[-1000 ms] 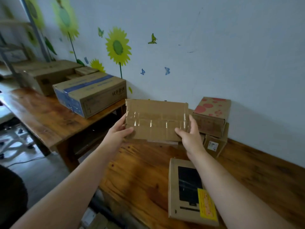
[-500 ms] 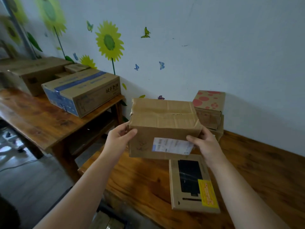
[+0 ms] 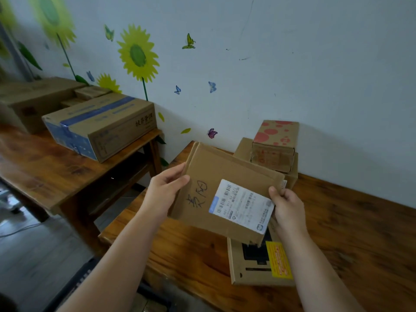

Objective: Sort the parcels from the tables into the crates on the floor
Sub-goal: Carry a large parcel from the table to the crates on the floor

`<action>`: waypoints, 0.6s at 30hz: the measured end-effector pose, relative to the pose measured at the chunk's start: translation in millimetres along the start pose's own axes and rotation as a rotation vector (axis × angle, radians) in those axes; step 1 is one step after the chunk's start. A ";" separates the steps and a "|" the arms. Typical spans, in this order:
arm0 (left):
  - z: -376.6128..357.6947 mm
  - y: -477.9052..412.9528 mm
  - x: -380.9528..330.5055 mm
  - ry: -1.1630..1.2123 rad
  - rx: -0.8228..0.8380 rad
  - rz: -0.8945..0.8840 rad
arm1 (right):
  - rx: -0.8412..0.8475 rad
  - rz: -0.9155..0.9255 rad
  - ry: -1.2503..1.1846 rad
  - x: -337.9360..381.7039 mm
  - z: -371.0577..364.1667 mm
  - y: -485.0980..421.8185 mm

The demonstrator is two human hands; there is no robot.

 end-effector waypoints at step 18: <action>0.0 -14.7 55.8 0.348 -0.042 0.164 | 0.038 -0.327 -0.408 -26.0 -40.3 34.2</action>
Point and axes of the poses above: each hand's wrist, its own y-axis away from the middle knuckle, its own z-axis out of the back of the hand, x = y × z, the point moved 6 cm from there along -y, towards the middle knuckle, and after that the axes turned 2 degrees about -z, right-handed, at the moved point
